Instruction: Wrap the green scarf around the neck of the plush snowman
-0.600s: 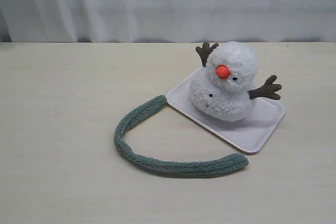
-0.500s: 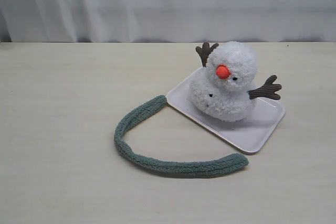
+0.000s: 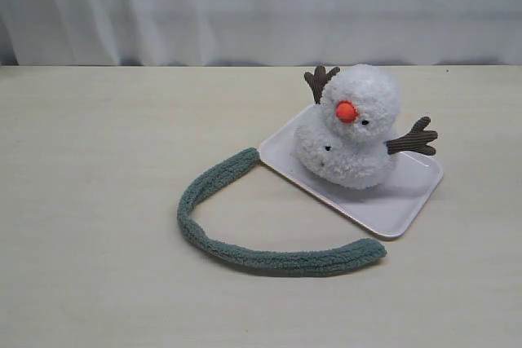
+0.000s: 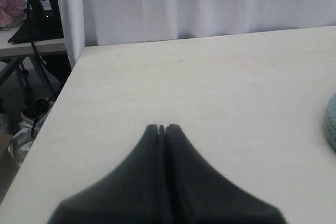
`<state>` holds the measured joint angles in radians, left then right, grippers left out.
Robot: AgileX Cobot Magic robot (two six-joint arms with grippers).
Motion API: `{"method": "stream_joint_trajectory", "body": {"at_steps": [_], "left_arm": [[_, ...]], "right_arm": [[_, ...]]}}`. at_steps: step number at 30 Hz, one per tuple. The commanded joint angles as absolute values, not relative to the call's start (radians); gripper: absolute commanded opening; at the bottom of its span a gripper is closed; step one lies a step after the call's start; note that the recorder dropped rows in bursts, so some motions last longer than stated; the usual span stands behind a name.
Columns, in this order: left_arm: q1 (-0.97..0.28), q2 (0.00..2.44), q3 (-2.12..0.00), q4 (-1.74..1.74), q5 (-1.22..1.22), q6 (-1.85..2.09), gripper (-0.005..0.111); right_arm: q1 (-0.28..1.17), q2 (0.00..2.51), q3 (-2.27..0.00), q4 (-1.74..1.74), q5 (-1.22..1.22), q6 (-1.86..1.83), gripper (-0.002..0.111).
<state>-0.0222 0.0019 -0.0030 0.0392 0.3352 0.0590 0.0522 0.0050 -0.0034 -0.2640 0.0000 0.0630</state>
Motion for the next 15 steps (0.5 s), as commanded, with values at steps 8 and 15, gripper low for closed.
{"method": "stream_joint_trajectory", "body": {"at_steps": [8, 15], "left_arm": [[-0.018, 0.000, 0.000, 0.041, 0.322, 0.063, 0.000], [-0.018, 0.000, 0.000, 0.041, 0.322, 0.063, 0.000]], "right_arm": [[0.048, 0.000, -0.010, -0.116, -0.535, 0.397, 0.004], [0.050, 0.113, -0.336, -0.120, 0.074, 0.477, 0.063]]}}
